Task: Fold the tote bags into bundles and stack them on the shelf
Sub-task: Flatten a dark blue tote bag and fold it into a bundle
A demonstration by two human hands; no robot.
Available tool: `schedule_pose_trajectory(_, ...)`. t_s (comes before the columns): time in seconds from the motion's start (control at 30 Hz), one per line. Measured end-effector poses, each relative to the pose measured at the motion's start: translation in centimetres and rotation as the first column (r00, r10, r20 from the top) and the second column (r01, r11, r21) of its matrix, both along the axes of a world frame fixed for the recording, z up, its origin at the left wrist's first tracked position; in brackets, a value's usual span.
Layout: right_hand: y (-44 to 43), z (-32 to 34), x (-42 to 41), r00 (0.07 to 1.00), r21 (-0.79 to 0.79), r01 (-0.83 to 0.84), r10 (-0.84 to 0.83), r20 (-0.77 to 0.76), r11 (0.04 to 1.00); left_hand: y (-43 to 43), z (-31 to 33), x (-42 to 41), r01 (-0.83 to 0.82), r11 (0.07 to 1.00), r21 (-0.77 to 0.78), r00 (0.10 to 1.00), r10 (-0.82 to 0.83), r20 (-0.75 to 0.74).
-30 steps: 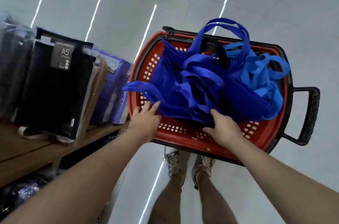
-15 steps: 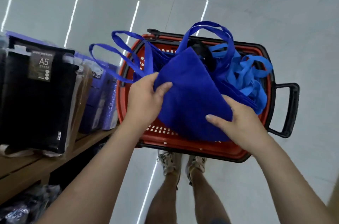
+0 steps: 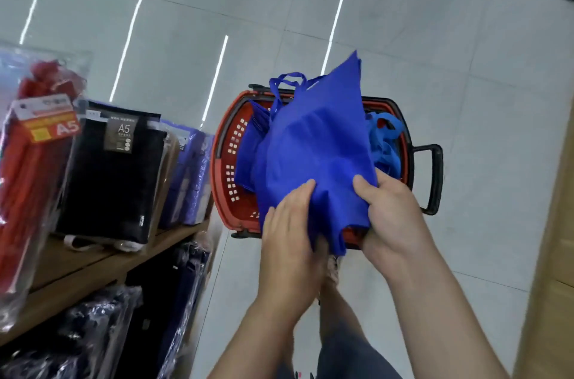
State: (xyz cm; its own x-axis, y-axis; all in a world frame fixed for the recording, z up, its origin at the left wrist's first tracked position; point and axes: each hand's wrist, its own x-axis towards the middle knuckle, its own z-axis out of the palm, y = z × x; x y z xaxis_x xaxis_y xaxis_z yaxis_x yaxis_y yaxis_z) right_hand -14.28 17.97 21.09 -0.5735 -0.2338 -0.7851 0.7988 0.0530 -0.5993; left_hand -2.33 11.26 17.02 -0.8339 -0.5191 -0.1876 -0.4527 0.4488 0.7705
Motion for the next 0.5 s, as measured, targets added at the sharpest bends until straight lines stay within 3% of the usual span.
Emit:
schedule_pose_trajectory(0.07,-0.4,2.4,0.8,0.988,-0.136,0.137,-0.126,0.086,0.981,-0.9,1.6,-0.6,-0.098,0.993,0.073,0.994,0.101,-0.04)
schedule_pose_trajectory(0.17,-0.2,5.8,0.9,0.965,-0.233,0.25,-0.222,0.142,0.94,-0.8,6.1,-0.3,0.094,0.994,0.047,0.994,-0.09,-0.067)
schedule_pose_trajectory(0.23,0.0,8.0,0.7,0.981,-0.245,0.19,-0.174,0.085,0.951,-0.1,9.8,0.2,0.14,0.984,0.114,0.989,-0.133,-0.062)
schedule_pose_trajectory(0.3,0.3,10.7,0.3,0.997,-0.286,0.071,-0.063,0.037,0.956,-0.2,12.8,0.1,0.013,0.986,0.168,0.992,0.009,-0.127)
schedule_pose_trajectory(0.37,1.7,12.7,-0.3,0.996,-0.382,-0.039,0.067,0.059,0.923,-1.3,15.7,-1.0,-0.222,0.957,0.185,0.951,0.255,-0.176)
schedule_pose_trajectory(0.43,4.1,13.9,-0.7,0.982,-0.376,-0.135,0.174,0.07,0.917,-2.6,18.4,-2.3,-0.439,0.825,0.356,0.843,0.515,-0.155)
schedule_pose_trajectory(0.5,6.7,13.2,-0.3,0.938,-0.178,-0.335,0.344,0.025,0.925,-3.0,21.5,-3.3,-0.521,0.646,0.558,0.702,0.696,-0.151)
